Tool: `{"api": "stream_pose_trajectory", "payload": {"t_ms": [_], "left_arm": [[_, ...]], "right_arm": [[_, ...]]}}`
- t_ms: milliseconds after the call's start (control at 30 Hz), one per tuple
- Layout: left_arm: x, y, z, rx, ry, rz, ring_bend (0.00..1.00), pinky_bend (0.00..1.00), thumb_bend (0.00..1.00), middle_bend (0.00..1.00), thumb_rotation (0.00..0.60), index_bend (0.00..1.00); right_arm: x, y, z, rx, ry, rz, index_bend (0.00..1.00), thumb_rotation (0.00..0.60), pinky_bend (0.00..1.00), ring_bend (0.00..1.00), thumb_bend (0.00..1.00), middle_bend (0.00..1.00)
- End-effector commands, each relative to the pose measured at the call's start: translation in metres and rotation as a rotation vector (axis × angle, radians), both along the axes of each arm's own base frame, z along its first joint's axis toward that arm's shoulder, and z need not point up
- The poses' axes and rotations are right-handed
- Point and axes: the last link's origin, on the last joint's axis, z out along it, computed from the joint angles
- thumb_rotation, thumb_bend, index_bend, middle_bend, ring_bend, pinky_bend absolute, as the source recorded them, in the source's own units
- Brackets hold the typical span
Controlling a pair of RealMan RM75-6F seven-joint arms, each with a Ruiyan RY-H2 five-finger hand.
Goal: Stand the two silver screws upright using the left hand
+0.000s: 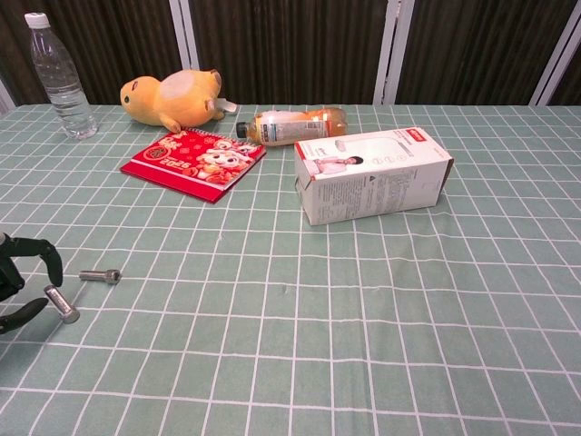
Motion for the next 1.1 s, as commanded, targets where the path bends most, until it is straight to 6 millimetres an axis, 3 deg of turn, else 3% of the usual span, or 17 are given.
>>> {"api": "stream_pose_trajectory", "payload": {"t_ms": [33,233,367,567,767,1100], "left_arm": [[0.000,0.000,0.000,-0.001,-0.001,-0.002,1.00,1.00,0.41,1.00,0.600,0.41],[0.003,-0.002,0.003,0.001,-0.007,-0.018,1.00,1.00,0.41,1.00,0.600,0.39],[0.009,-0.001,0.017,0.039,-0.067,-0.034,1.00,1.00,0.41,1.00,0.600,0.38],[0.007,0.025,0.038,0.075,-0.140,0.009,1.00,1.00,0.41,1.00,0.600,0.38],[0.004,0.063,0.026,-0.037,-0.258,0.133,1.00,1.00,0.39,1.00,0.600,0.40],[0.013,0.072,-0.003,-0.122,-0.206,0.112,1.00,1.00,0.37,1.00,0.600,0.42]], "right_arm": [[0.000,0.000,0.000,-0.001,0.000,0.000,0.00,0.600,0.00,0.00,0.16,0.00],[0.000,0.000,0.000,-0.003,0.001,-0.001,0.00,0.600,0.00,0.00,0.16,0.00],[0.000,-0.001,0.001,-0.005,0.001,-0.002,0.00,0.600,0.00,0.00,0.16,0.00],[0.000,-0.001,0.000,-0.005,0.001,0.000,0.00,0.600,0.00,0.00,0.16,0.00],[0.001,0.000,0.000,-0.006,0.000,0.002,0.00,0.600,0.00,0.00,0.16,0.00],[-0.003,-0.004,-0.001,-0.003,0.007,-0.018,0.00,0.600,0.00,0.00,0.16,0.00]]}}
